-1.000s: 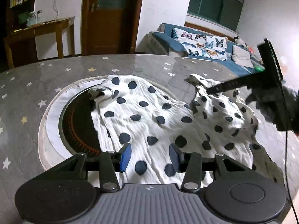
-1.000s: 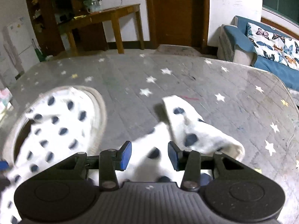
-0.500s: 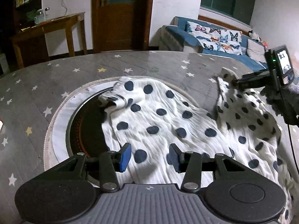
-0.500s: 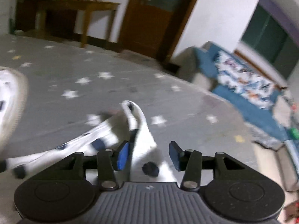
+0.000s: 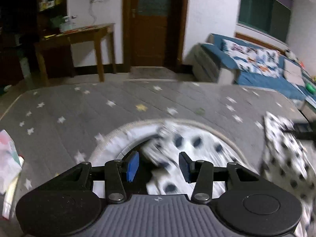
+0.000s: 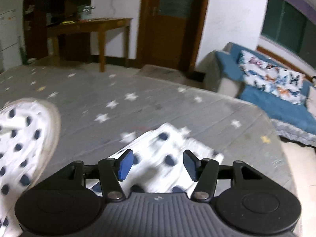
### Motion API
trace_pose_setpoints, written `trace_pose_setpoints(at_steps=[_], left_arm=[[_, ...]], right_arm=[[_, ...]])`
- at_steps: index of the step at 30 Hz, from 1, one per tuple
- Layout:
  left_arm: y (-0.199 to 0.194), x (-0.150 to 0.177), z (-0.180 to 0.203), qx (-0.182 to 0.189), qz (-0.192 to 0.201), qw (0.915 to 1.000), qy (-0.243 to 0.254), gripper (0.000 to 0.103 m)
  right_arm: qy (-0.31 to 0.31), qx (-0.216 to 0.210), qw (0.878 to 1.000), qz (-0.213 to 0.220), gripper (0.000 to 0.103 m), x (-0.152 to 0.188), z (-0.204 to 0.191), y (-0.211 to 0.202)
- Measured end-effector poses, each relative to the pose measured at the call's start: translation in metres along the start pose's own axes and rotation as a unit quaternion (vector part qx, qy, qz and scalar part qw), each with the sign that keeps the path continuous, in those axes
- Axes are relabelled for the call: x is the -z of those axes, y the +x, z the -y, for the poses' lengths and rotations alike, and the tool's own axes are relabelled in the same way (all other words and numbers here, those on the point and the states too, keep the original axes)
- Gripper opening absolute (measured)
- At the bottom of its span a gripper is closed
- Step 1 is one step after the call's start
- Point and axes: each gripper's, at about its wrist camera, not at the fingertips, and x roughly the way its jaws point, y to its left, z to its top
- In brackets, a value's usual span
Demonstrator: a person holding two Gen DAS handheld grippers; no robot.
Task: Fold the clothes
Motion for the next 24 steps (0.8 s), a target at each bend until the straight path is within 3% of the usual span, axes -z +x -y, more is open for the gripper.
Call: trace_pose_setpoints(at_steps=[8,14,16,24], left_arm=[[0.056,-0.015,-0.029,0.036,-0.071,0.9927,-0.090,0.048],[0.080,-0.013,-0.026,0.037,-0.095,0.9908,-0.089,0.046],[0.086,-0.014,-0.026,0.038,-0.101,0.9901,-0.090,0.038],[0.094,-0.015,-0.018,0.039,-0.090,0.9936,-0.056,0.020]], right_arm=[[-0.008,-0.026,1.000,-0.014,0.057,0.013,-0.017,-0.003],[-0.008,-0.028,0.999,-0.019,0.057,0.018,-0.015,0.001],[-0.007,-0.027,0.999,-0.021,0.057,0.018,-0.013,0.003],[-0.003,-0.030,0.999,-0.022,0.058,0.021,-0.007,0.008]])
